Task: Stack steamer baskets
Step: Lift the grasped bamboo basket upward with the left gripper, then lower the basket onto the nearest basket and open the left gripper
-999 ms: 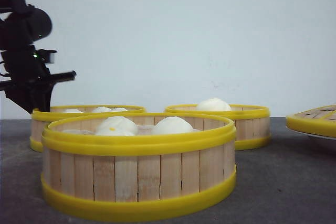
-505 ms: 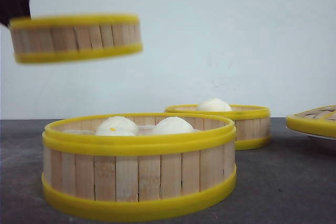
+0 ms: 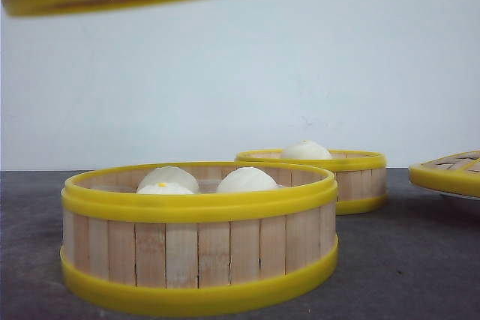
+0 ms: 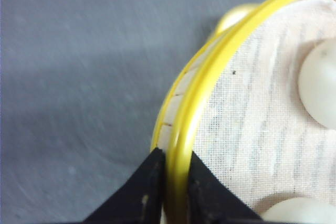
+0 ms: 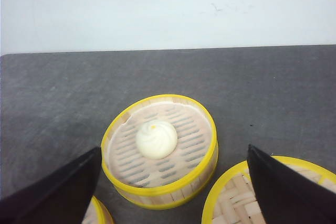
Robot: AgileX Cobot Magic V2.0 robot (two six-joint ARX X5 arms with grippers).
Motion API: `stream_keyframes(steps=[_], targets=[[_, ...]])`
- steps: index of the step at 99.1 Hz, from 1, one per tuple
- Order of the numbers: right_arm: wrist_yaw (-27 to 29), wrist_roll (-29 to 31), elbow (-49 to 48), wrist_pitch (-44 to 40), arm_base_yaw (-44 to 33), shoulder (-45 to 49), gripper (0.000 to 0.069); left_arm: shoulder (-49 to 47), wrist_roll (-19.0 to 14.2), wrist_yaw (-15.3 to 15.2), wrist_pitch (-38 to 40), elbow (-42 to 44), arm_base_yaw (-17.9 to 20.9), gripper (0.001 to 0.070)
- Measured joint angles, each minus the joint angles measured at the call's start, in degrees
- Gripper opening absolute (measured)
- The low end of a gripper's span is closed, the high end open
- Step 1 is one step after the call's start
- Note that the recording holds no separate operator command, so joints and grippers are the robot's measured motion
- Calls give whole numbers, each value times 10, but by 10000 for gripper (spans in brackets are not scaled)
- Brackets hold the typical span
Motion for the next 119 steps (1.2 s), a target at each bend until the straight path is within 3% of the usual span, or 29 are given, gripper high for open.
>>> stream_keyframes(steps=[26,42,76,119], targets=[[0,-8,0,-8,6,-2,544,-12,-19,-51,83,-132,-96,29],[0,-8,0,-10,10,-2,544,6,-27,-80,120,-159,-142,29],[0,-12,0,-17,14,-2,544,87,-43,-87,139,-159,-156,29],[0,-12,0,-20,14,-2,544,110,-43,-78,160,-159,-157,29]])
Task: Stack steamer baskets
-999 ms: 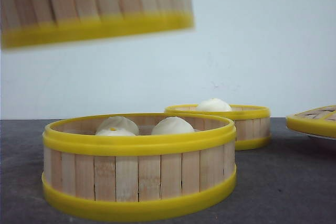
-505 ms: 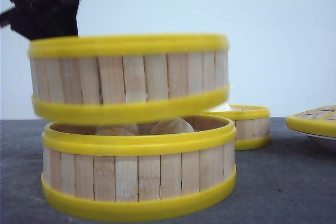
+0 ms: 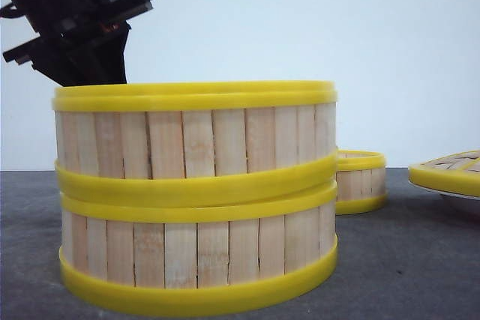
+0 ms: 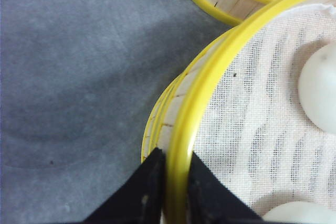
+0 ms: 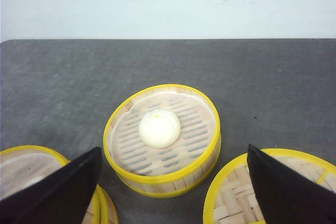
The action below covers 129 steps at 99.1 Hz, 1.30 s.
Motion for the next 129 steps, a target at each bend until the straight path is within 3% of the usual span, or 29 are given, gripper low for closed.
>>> stream_keyframes(steps=[76,101,129], targets=[[0,0,0,-2,0,0,544,23,-2,-12,15,0,3,34],[0,0,0,-3,0,0,544,23,-6,-14,26,1,8,179],[0,0,0,-5,0,0,544,19,-7,-14,36,1,8,198]])
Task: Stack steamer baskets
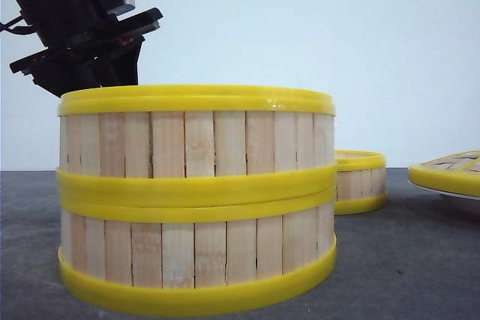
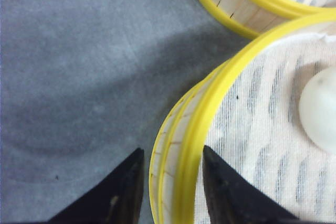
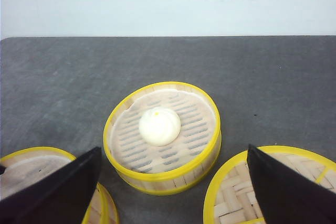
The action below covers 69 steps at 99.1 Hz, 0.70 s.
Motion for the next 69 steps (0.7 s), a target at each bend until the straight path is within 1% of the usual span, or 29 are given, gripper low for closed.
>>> stream_keyframes(steps=[12,24,32,40,52,69], targets=[[-1,0,0,1,0,5,544,-44,0,0,26,0,0,198],[-1,1,0,2,0,32,544,-136,0,-4,72,0,0,198],[-1,5,0,6,0,60,544,-196,0,-15,85,4,0,198],[-1,6,0,20,0,93,544,-251,0,-17,76,4,0,198],[-2,13,0,57,0,156,533,-308,0,-17,37,4,-1,198],[-16,27,0,124,4,269,486,-391,0,-18,17,-32,-21,198]])
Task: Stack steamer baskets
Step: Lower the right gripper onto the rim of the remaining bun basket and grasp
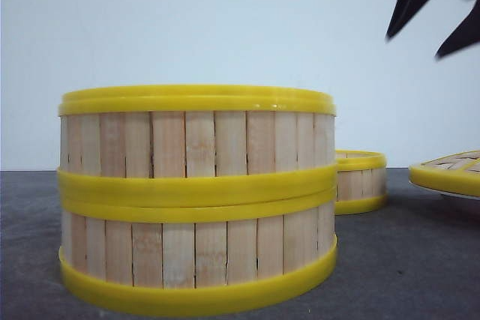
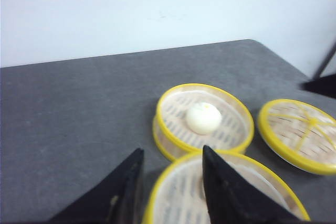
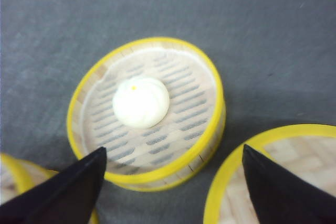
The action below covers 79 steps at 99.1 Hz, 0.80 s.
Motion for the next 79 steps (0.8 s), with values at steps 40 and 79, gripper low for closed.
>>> stream_keyframes(steps=[40,79], targets=[[48,10,149,-13,26,256,470,-170,-29,0,-110,-78,-37,198],[133,19,203,-42,43,357,328,-206,-36,0,-134,-78,-38,198]])
